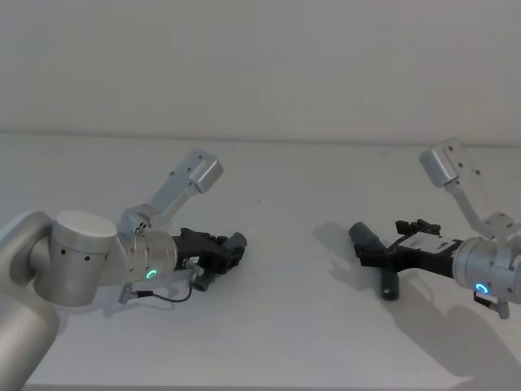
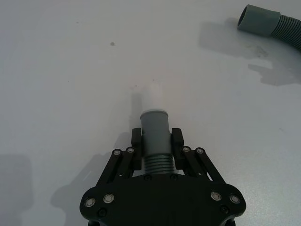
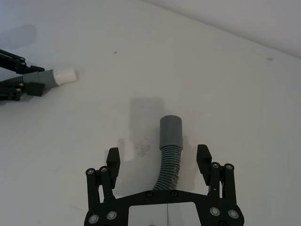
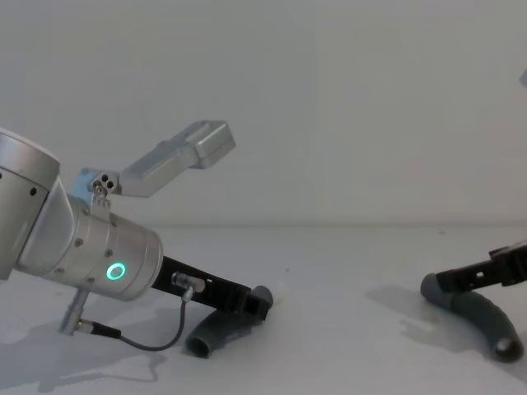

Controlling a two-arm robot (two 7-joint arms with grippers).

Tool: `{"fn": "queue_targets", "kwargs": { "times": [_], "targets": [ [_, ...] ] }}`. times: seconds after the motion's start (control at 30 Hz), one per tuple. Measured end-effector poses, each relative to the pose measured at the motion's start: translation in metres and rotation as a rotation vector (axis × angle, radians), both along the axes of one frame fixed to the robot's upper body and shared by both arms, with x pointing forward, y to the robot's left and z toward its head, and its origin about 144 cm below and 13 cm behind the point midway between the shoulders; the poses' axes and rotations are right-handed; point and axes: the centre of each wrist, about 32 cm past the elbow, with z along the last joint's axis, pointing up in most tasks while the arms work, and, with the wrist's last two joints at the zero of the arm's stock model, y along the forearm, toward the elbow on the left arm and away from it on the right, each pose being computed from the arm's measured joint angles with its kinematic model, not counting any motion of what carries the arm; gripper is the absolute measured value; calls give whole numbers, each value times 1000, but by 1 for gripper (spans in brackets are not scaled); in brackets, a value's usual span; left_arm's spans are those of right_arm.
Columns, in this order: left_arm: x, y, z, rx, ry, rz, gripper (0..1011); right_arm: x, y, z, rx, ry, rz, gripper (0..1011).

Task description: Use both hands to pick up one end of the pipe from the table, align the ends, and insert them.

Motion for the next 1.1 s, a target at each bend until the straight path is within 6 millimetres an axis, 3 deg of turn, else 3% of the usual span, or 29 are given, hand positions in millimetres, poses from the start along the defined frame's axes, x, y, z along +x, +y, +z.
{"fn": "queue_targets", "kwargs": {
  "times": [1.1],
  "targets": [
    [0, 0, 0, 0, 0, 0, 360, 8, 4, -16, 26, 101, -45, 1001]
  ]
}}
